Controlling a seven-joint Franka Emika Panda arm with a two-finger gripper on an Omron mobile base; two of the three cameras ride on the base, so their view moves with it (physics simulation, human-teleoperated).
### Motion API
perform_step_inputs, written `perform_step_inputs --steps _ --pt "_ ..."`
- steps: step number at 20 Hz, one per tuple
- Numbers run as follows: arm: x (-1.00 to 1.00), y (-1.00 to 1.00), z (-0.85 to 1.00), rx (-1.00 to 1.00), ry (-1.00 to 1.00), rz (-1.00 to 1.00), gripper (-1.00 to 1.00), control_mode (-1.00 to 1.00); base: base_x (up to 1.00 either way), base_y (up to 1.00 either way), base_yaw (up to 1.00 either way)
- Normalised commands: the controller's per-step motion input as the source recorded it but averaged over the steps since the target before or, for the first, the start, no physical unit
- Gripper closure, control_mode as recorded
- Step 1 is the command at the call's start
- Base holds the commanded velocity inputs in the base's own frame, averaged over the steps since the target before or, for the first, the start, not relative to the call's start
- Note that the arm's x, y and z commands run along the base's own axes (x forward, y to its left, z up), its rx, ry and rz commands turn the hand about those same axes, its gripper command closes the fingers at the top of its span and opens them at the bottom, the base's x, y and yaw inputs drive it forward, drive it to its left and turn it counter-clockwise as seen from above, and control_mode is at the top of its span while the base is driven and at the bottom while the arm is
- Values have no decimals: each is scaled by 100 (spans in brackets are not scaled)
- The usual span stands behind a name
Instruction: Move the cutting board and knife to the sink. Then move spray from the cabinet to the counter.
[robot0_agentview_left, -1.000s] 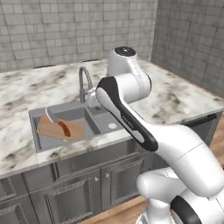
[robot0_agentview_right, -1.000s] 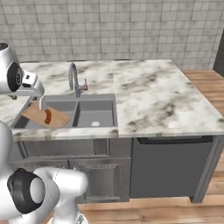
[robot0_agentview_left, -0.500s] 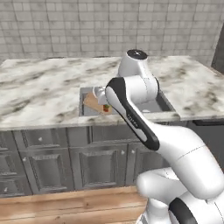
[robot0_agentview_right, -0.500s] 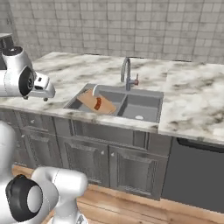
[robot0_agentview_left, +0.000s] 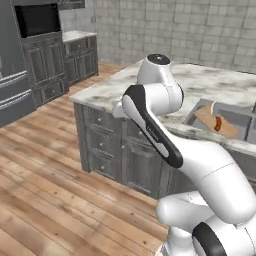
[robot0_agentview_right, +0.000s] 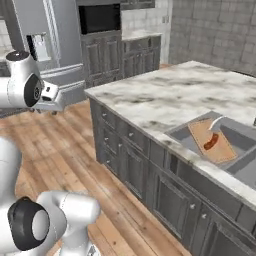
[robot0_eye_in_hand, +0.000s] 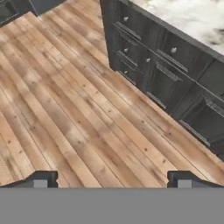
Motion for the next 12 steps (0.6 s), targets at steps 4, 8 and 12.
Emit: perform_step_inputs --steps 4,8,12 --pt "0 0 0 0 0 0 -100 100 74 7 82" --pt "0 0 0 0 0 0 -100 100 100 4 66" --pt "0 0 0 0 0 0 -100 100 100 0 51"
